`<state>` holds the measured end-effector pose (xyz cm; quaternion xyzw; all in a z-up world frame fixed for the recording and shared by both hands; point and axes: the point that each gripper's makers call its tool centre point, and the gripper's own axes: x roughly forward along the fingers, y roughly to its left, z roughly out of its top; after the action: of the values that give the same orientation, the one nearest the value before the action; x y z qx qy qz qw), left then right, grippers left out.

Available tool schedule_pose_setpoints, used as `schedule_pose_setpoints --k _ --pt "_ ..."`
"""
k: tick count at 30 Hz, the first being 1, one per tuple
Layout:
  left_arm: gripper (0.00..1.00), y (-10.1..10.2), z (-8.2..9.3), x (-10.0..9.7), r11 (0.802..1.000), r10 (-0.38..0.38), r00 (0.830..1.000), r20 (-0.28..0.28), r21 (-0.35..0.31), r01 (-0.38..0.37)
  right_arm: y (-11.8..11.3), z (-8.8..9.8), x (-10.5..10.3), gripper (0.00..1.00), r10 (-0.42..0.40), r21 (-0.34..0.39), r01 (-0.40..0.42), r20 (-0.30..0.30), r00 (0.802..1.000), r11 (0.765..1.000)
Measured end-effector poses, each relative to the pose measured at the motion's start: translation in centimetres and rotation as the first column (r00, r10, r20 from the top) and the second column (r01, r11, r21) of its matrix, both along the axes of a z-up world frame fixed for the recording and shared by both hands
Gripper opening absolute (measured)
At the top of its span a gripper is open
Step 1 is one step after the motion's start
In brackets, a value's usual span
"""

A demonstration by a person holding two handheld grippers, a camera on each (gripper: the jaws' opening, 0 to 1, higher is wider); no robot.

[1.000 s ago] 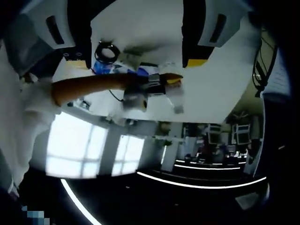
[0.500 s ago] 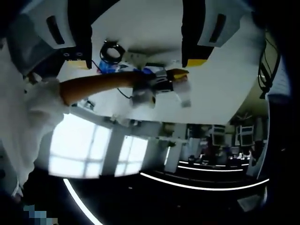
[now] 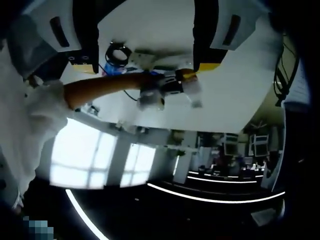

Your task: Arrange the tabletop items into an orderly group along one side of the table until the central work area is clear of visible clutter.

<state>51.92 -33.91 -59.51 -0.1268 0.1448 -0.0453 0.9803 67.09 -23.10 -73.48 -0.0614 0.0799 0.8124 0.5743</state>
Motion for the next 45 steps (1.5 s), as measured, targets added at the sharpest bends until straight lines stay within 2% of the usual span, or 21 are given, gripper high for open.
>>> schedule_pose_setpoints --k 3,14,17,18,24,37,38,41,43,45 --pt "0.73 0.3 -0.1 0.0 1.000 0.011 1.000 -0.006 0.005 -0.011 -0.3 -0.1 0.1 0.39 -0.002 -0.002 0.002 -0.006 1.000 1.000" --pt "0.75 1.8 -1.4 -0.5 0.997 0.073 0.995 -0.068 0.003 -0.073 -2.2 -0.8 0.6 0.40 0.002 -0.030 0.000 0.044 0.999 1.000" --pt "0.75 2.1 -2.1 -0.8 0.997 0.083 0.991 -0.101 0.008 -0.082 -2.5 -1.1 0.7 0.39 0.019 -0.051 -0.015 0.081 0.997 0.999" --pt "0.75 2.2 -2.7 -1.0 0.996 0.084 0.988 -0.130 -0.008 -0.086 -2.5 -1.1 0.7 0.39 0.023 -0.059 -0.018 0.089 0.996 0.998" --pt "0.75 2.2 -3.7 -1.4 0.996 0.082 0.982 -0.173 -0.018 -0.087 -2.6 -1.3 0.8 0.40 0.023 -0.078 -0.016 0.079 0.997 0.997" --pt "0.74 1.9 -3.6 -1.5 0.997 0.073 0.982 -0.174 -0.021 -0.078 -2.9 -1.1 0.3 0.40 0.041 -0.113 -0.030 0.103 0.994 0.993" --pt "0.74 1.8 -3.6 -1.5 0.997 0.071 0.983 -0.171 -0.022 -0.076 -2.9 -1.3 0.5 0.39 0.064 -0.115 -0.051 0.116 0.991 0.992" --pt "0.74 1.8 -3.5 -1.4 0.997 0.065 0.984 -0.167 -0.029 -0.070 -2.8 -1.4 0.6 0.39 0.109 -0.115 -0.097 0.104 0.989 0.989" --pt "0.74 1.8 -3.6 -1.5 0.997 0.063 0.983 -0.170 -0.025 -0.068 -2.7 -1.5 1.2 0.39 0.127 -0.116 -0.115 0.097 0.987 0.987" --pt "0.74 1.8 -3.6 -1.5 0.997 0.062 0.984 -0.170 -0.025 -0.067 -2.9 -1.6 0.9 0.39 0.138 -0.117 -0.125 0.105 0.985 0.985"
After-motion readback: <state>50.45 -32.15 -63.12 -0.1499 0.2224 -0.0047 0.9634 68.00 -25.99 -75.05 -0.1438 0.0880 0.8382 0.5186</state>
